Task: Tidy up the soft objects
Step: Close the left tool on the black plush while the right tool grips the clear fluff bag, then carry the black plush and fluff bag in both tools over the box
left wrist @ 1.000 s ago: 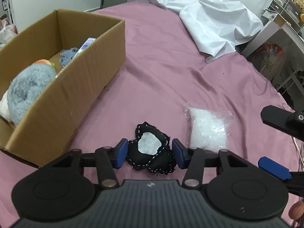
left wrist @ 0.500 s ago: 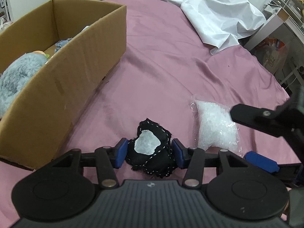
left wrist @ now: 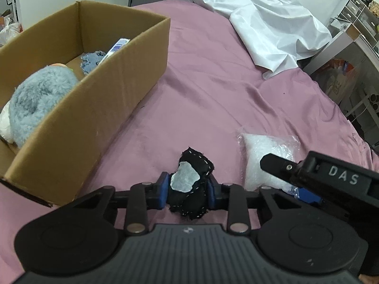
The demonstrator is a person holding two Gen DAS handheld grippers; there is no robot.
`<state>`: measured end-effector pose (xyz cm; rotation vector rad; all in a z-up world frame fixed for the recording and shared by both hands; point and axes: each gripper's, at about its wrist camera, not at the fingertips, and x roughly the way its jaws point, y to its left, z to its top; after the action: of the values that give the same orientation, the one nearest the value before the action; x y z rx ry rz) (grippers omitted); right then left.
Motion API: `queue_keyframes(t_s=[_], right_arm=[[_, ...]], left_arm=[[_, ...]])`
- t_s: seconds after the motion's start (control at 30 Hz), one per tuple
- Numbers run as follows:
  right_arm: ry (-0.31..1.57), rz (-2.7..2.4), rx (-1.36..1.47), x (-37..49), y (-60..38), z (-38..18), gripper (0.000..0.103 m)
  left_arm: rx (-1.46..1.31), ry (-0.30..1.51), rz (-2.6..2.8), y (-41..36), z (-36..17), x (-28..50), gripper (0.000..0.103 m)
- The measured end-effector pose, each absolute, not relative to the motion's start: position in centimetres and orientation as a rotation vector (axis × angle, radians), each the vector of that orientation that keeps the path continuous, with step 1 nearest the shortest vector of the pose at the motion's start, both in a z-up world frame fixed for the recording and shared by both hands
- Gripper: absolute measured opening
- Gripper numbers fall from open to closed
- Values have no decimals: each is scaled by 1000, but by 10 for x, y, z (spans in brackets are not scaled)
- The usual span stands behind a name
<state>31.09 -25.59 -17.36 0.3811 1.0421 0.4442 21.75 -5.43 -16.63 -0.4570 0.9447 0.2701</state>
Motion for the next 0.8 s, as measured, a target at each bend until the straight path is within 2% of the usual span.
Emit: queue_keyframes(t_s=[0.27, 0.8], right_arm=[[984, 465, 381, 308, -260, -158, 31], [876, 503, 420, 301, -267, -123, 30]], left_arm=[[-443, 911, 241, -61, -149, 214, 24], [-441, 802, 232, -52, -94, 198, 23]])
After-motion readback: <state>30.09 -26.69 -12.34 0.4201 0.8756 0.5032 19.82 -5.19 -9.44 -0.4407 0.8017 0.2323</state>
